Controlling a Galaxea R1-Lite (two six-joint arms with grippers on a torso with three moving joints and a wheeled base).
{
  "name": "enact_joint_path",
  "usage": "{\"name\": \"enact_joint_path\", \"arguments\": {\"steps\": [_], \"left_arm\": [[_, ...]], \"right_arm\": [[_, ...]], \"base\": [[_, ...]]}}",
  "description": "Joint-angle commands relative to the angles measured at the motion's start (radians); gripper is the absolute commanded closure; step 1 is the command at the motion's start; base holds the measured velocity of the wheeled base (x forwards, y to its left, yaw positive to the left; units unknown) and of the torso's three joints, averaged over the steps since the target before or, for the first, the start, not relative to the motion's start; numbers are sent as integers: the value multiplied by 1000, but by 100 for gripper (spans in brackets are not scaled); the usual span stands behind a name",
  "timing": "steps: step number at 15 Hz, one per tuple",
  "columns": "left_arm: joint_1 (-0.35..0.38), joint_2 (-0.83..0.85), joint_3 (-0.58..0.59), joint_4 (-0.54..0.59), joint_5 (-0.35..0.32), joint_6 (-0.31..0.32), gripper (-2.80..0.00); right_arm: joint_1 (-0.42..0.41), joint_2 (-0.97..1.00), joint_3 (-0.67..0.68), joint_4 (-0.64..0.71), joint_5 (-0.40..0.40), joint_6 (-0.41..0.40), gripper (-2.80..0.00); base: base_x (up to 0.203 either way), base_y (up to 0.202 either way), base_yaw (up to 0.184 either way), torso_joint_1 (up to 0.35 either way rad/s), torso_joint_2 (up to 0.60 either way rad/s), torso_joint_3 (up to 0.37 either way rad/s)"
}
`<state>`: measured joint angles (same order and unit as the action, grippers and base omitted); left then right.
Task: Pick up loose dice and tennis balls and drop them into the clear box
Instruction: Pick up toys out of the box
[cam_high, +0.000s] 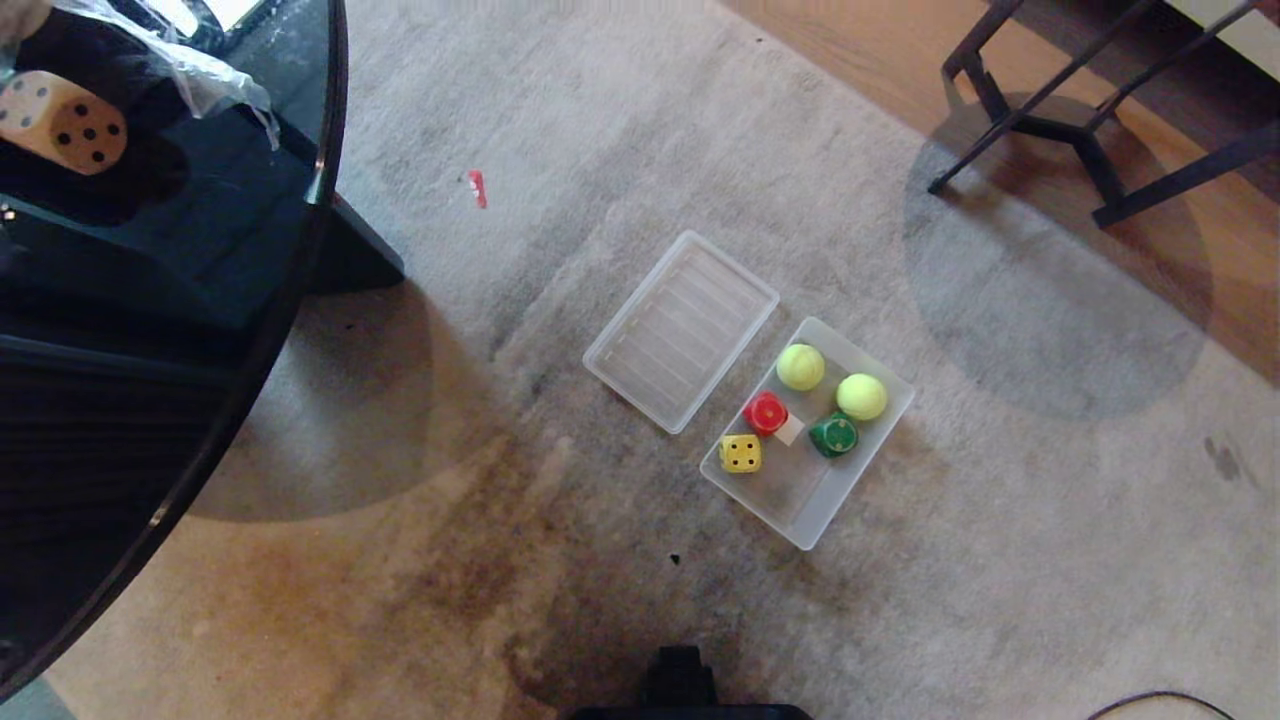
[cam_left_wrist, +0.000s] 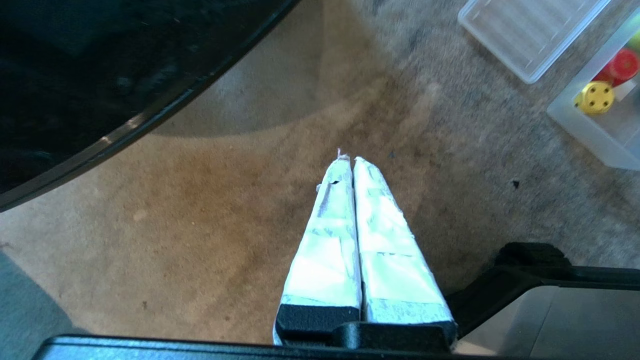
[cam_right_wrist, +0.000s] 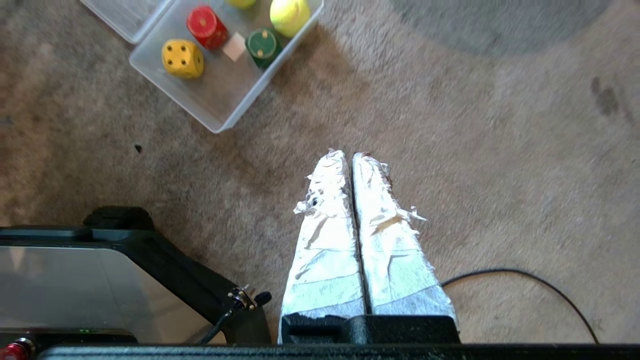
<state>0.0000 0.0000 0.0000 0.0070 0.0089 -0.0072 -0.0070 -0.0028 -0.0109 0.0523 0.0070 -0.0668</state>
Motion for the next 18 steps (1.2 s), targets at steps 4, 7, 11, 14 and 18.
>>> {"name": "enact_joint_path", "arguments": {"steps": [4,7,11,14,18], "left_arm": [[0,0,0,-1,0,0,0],[0,0,0,-1,0,-2,0],[0,0,1,-1,0,-2,0],[0,0,0,-1,0,-2,0],[0,0,0,-1,0,-2,0]], "right_arm": [[-1,1,0,0,1,-1,0],[-1,1,0,1,1,-1,0],[-1,1,0,0,1,-1,0],[1,1,0,0,1,-1,0],[-1,1,0,0,1,-1,0]], "base": [[0,0,0,2,4,199],[0,0,0,1,2,202],[0,0,0,0,1,208],[0,0,0,3,-1,199],[0,0,0,2,3,203]]}}
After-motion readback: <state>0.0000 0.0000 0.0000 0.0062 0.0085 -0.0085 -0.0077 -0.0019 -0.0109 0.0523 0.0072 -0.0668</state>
